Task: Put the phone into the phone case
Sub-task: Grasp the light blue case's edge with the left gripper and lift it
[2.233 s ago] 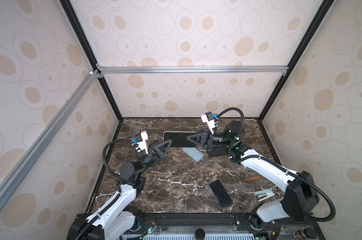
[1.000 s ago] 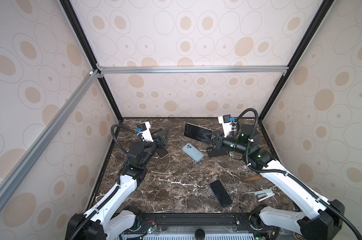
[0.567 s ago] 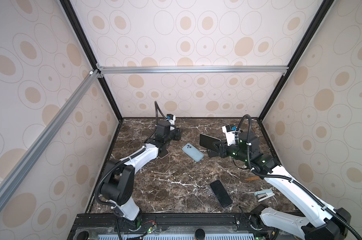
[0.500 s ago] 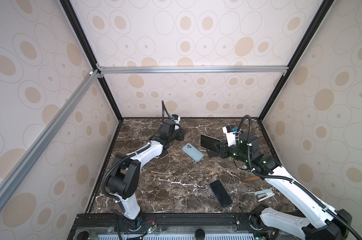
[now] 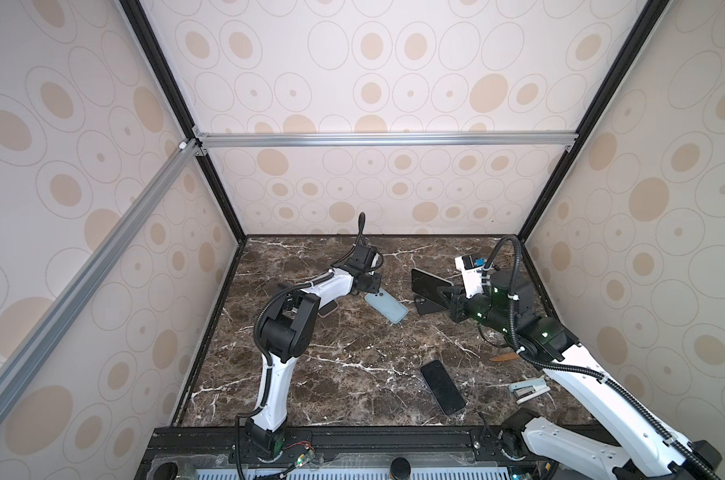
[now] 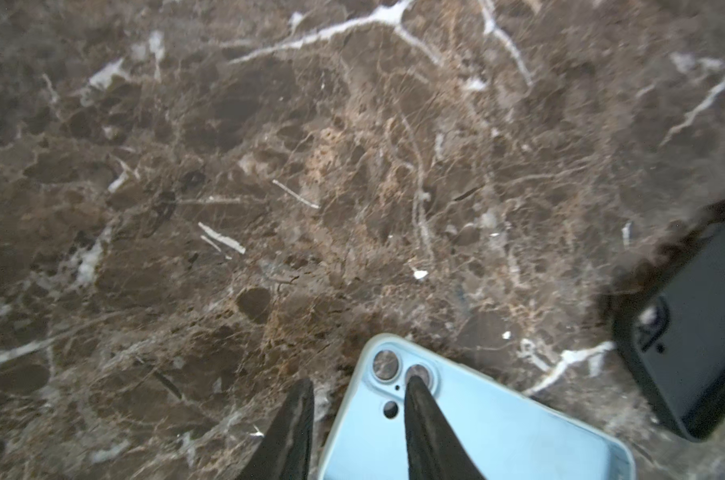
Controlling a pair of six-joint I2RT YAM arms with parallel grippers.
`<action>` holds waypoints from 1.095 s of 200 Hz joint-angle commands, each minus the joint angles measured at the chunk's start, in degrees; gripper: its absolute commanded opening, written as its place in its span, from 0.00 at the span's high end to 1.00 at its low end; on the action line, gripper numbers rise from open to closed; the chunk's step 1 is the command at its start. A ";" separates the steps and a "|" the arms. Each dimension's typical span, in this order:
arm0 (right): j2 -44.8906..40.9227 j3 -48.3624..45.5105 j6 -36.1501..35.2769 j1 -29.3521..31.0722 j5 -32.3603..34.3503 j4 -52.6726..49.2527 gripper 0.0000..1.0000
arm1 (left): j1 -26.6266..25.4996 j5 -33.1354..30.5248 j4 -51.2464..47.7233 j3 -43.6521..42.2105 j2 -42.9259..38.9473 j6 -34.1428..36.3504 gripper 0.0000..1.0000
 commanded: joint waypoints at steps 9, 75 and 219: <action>0.50 1.08 -1.07 -0.27 -0.61 1.86 1.00 | -0.05 -3.84 -2.23 0.18 0.02 0.44 0.64; 2.69 0.28 0.41 -0.23 -1.83 2.69 1.00 | -0.09 -2.08 -2.11 -3.50 -0.13 -0.14 0.75; 5.44 -0.66 1.23 -0.27 -3.85 4.24 1.00 | -2.56 -3.89 -1.30 -21.49 -11.85 -6.35 0.74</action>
